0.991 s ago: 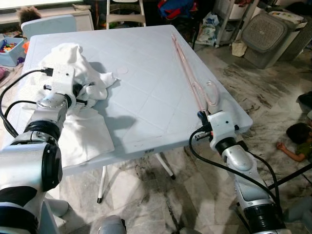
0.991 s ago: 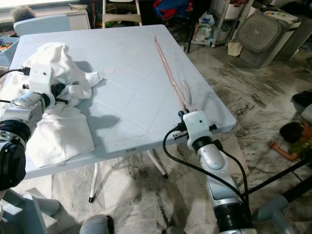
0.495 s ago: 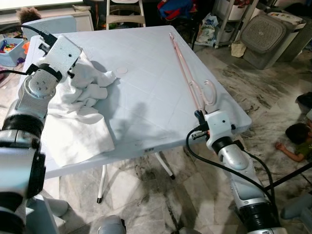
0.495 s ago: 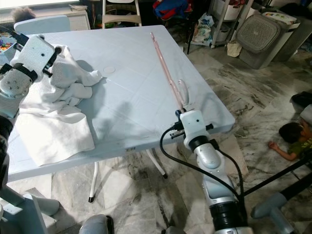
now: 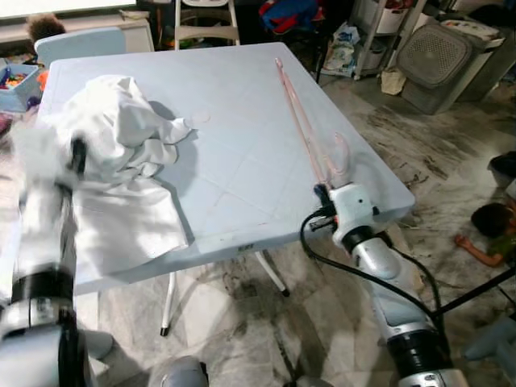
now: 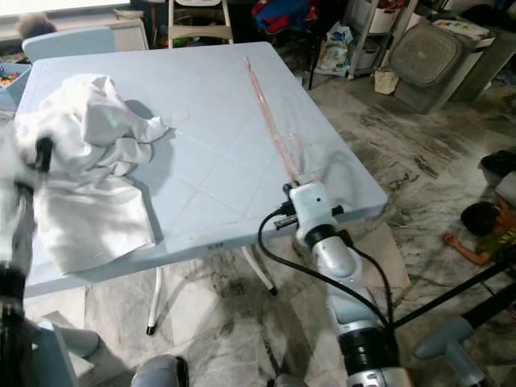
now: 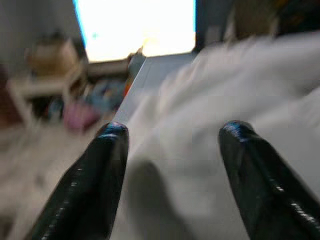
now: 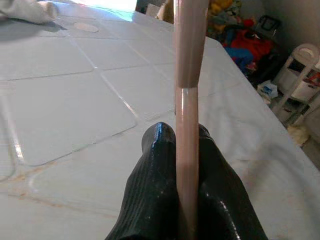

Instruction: Hang hanger

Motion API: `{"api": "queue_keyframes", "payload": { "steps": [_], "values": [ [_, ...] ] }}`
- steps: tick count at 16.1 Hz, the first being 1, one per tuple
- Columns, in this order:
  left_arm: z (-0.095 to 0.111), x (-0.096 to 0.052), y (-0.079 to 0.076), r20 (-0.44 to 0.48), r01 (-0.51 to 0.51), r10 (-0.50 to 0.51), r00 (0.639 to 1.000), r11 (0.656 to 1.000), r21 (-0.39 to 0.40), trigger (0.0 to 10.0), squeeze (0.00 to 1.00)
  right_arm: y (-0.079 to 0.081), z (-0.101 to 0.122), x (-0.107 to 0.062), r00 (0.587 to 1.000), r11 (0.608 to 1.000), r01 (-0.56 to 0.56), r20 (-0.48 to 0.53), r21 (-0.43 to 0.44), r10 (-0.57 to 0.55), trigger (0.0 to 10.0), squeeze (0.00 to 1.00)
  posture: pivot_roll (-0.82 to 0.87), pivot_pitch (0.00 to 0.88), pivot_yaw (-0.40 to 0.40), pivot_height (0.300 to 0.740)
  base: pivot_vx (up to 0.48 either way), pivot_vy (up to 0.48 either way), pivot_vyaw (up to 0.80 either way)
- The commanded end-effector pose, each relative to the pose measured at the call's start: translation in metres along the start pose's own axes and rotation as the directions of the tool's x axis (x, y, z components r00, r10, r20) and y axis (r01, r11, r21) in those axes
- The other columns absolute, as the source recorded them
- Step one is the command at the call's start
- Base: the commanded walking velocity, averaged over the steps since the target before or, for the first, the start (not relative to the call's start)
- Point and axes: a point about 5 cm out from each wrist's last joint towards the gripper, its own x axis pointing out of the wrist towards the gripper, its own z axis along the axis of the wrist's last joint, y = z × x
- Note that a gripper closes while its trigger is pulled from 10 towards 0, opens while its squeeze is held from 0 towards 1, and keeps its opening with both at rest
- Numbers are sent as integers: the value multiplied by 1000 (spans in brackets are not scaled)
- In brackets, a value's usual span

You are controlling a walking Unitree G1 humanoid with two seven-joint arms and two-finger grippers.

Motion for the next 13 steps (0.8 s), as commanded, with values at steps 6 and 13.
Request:
{"api": "queue_keyframes", "payload": {
  "steps": [6,13],
  "values": [
    [31,-42,2,251,-86,66,966,994,70,10000,1000,9,2,12,1000,1000,-9,26,17,8,10000,0,87,0,-16,740,0,0,0],
    [-32,-68,20,-124,-238,234,964,971,-16,10000,1000,7,-4,8,1000,1000,-4,13,18,4,10000,0,77,0,-16,740,0,0,0]
  ]
}}
